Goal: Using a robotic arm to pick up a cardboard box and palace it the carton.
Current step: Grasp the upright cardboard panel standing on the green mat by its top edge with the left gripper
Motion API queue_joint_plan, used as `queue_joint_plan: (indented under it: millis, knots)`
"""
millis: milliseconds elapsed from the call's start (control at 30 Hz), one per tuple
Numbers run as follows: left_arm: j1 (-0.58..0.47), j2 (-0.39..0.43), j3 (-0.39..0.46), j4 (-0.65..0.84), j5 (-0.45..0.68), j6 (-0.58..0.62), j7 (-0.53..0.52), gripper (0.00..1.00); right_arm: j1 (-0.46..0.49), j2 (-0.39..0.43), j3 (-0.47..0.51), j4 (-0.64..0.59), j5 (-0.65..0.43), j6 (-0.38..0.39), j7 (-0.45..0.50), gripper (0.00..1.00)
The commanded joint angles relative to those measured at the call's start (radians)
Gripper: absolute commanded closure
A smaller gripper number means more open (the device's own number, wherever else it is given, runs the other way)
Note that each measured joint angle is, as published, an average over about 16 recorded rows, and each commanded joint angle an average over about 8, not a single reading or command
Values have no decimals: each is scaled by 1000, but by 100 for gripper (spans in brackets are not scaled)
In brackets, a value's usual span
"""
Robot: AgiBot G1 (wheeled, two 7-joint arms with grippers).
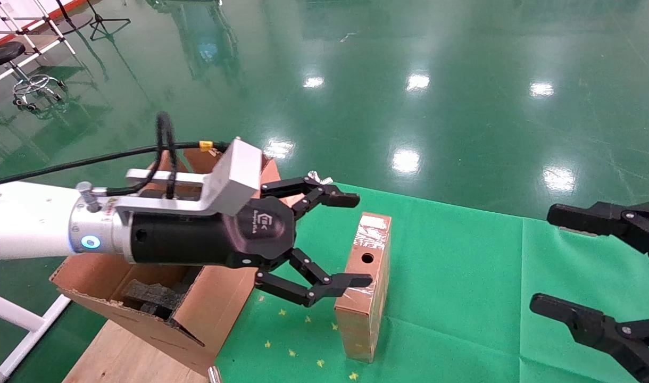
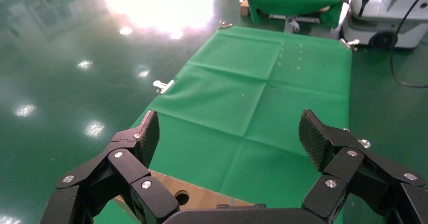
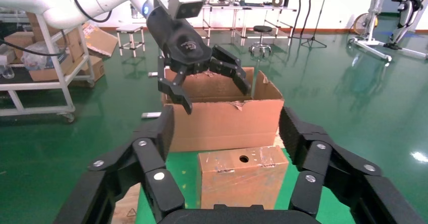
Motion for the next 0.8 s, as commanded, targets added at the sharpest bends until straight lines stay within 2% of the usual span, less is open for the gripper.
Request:
queue_joint_plan:
  millis: [33, 133, 233, 500, 800]
  knots:
    - [2, -7, 0, -2, 6, -3, 4, 0, 0, 0, 0, 0, 0, 0, 0, 100]
    - [-54, -3, 31, -10, 79, -14, -78, 0, 0, 0, 0, 0, 0, 0, 0, 100]
    - [-141, 25, 83, -12, 186, -17, -208, 0, 0, 0, 0, 0, 0, 0, 0, 100]
    - [-400, 162, 240, 5, 491, 64, -572, 0, 0, 0, 0, 0, 0, 0, 0, 100]
    - [-601, 342, 418, 141, 656, 224, -942, 0, 0, 0, 0, 0, 0, 0, 0, 100]
